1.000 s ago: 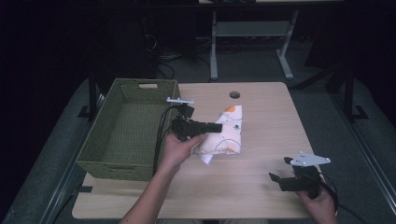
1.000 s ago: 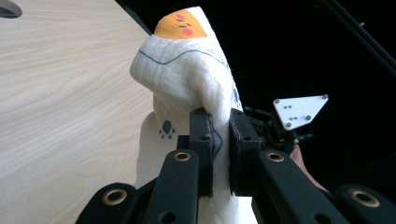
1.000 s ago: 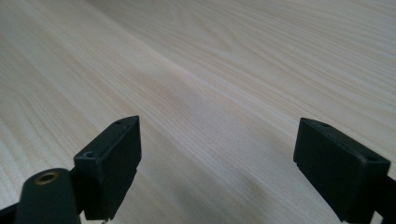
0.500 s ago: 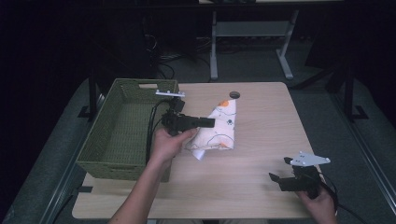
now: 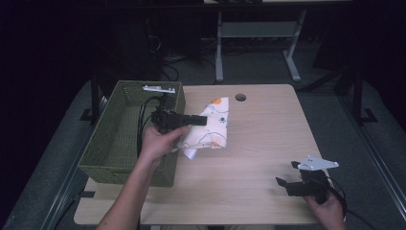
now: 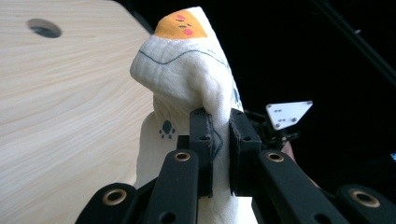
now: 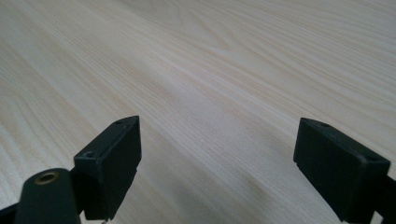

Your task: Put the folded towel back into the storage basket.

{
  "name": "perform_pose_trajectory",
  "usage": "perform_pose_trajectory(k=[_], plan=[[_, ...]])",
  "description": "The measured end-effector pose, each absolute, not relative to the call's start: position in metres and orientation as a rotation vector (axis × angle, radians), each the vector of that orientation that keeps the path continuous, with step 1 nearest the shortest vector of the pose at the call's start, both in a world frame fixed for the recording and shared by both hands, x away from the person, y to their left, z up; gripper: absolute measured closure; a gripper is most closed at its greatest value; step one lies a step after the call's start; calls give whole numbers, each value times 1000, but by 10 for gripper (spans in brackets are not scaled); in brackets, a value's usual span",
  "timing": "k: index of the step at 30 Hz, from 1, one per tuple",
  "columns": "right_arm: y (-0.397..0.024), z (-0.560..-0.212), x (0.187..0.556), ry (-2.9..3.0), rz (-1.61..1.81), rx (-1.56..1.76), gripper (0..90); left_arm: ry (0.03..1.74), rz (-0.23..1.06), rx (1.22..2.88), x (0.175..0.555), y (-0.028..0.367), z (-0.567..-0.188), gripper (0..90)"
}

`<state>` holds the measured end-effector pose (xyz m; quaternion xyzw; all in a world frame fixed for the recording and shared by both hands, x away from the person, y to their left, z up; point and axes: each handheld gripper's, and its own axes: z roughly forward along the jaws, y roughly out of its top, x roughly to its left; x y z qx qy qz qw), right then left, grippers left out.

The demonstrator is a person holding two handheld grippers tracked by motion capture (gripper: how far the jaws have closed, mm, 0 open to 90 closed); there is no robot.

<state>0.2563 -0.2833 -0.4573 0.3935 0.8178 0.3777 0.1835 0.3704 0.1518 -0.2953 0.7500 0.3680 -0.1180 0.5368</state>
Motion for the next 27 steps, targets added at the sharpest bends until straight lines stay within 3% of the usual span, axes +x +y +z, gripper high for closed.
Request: perform_pose_trajectory(k=[27], plan=[[-284,-458,258,2304,1055,1128,147,950,-239,1789,377,219,-282,828]])
